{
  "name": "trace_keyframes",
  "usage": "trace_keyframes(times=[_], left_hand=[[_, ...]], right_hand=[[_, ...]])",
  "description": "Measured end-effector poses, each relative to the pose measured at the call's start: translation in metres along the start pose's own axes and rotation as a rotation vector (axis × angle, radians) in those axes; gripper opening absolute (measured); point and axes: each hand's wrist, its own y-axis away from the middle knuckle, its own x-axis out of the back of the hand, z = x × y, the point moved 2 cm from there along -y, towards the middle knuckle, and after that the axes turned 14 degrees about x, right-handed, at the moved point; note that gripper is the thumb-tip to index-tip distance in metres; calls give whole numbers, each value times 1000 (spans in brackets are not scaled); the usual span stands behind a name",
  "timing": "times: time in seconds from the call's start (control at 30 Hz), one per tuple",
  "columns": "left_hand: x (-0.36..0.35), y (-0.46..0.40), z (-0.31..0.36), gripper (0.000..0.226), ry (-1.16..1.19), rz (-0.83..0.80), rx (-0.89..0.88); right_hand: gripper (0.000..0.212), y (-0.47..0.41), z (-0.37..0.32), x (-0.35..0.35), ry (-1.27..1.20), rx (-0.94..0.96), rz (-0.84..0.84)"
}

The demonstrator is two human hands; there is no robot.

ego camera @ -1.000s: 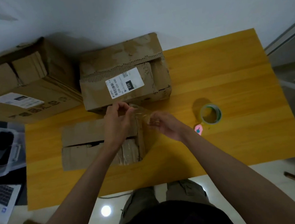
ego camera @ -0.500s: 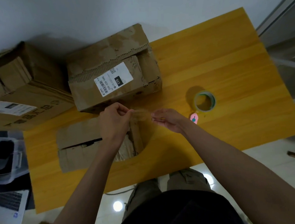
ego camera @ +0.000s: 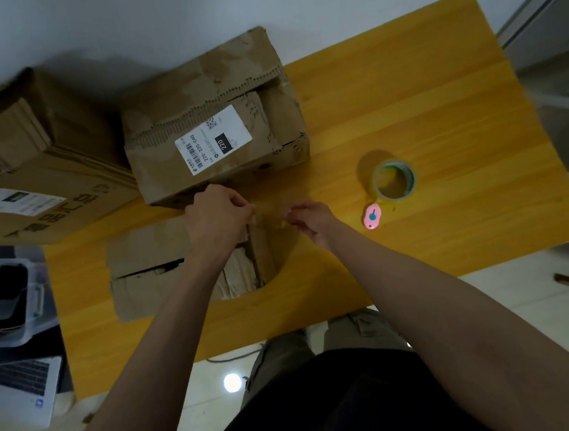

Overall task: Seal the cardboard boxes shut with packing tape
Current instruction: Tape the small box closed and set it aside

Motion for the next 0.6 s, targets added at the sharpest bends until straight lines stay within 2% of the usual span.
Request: trace_keyframes(times=[0.13, 0.33, 0.6], left_hand=[[3, 1, 4, 15, -63, -70, -10], [3, 4, 13, 37, -146, -151, 31], [0, 2, 20, 41, -198, -189, 52]], right_hand=[[26, 0, 6, -9, 14, 16, 52], [30, -2, 14, -22, 57, 9, 99], [37, -15, 24, -43, 183, 10, 148]])
